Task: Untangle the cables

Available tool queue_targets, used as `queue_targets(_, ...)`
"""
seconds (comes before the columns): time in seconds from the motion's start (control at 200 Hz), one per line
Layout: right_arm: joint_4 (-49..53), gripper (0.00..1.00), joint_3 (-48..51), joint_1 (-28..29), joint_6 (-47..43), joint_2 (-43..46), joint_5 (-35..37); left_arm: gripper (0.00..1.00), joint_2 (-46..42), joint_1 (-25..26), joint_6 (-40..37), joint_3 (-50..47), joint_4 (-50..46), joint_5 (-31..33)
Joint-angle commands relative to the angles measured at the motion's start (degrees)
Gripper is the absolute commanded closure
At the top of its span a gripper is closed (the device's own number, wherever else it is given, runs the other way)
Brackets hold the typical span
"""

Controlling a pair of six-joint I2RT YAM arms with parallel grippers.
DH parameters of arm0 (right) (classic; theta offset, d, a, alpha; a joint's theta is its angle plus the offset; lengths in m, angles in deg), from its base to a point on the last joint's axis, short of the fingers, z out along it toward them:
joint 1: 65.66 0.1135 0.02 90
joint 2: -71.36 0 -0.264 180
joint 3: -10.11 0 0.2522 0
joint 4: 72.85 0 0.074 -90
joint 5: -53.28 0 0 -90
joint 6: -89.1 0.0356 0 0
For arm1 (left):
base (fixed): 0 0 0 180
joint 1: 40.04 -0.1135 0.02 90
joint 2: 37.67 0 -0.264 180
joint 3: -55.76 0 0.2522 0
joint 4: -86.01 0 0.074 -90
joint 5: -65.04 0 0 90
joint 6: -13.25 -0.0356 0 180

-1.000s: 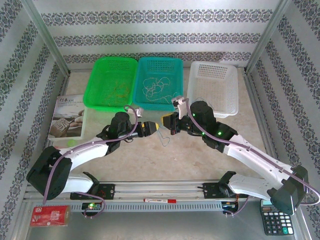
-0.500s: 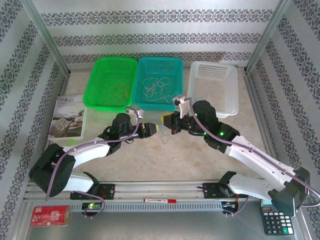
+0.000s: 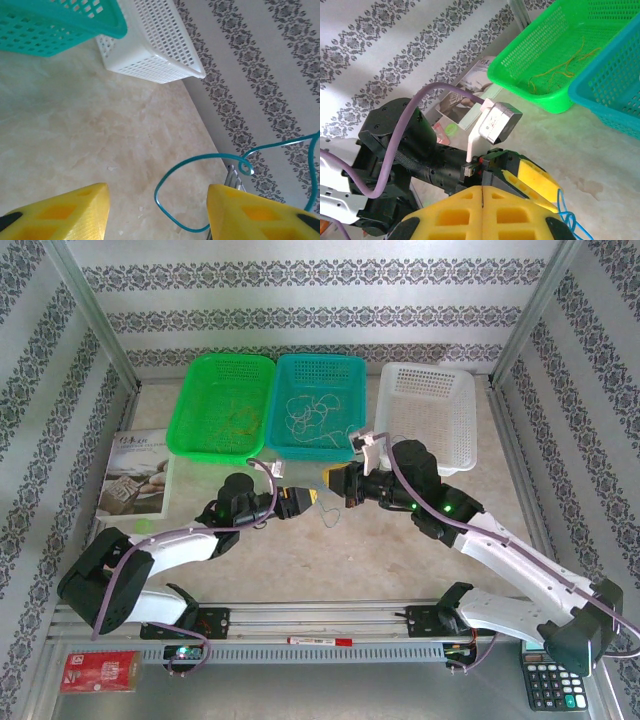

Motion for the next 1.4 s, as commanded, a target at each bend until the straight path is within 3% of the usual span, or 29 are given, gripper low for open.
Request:
queue_targets(0.0, -2.7, 1.0, -1.5, -1.1, 2.2, 0.9, -3.3, 0.47, -2.2, 0.8, -1.4, -0.4, 6.5, -2.1)
queue_targets(0.415, -6.1, 1.0, -1.1, -1.5, 4.7, -0.5, -5.3, 0.44, 0.6, 0.8, 0.6, 1.8, 11.1, -6.3)
queue_targets(0.704, -6.1, 1.0, -0.3, -2.2, 4.1, 0.1, -4.2, 0.8, 2.6, 0.8, 2.7, 1.4, 14.3, -6.1)
queue_targets(0.834, -6.1, 1.0, 0.7, -4.1, 4.3, 1.5, -3.3, 1.0, 0.9, 0.7, 2.2, 0.1, 10.1, -1.2)
queue_targets(1.109, -4.0, 1.0, 2.3, -13.9, 5.9, 8.8, -1.0, 1.0, -9.4, 0.4, 2.1, -5.5, -2.1, 16.1)
queue_targets(1.399, -4.3, 1.0, 4.1, -24.3, 9.7, 14.9, 1.1, 1.0, -21.8, 0.3, 1.5, -9.2, -10.8, 26.0)
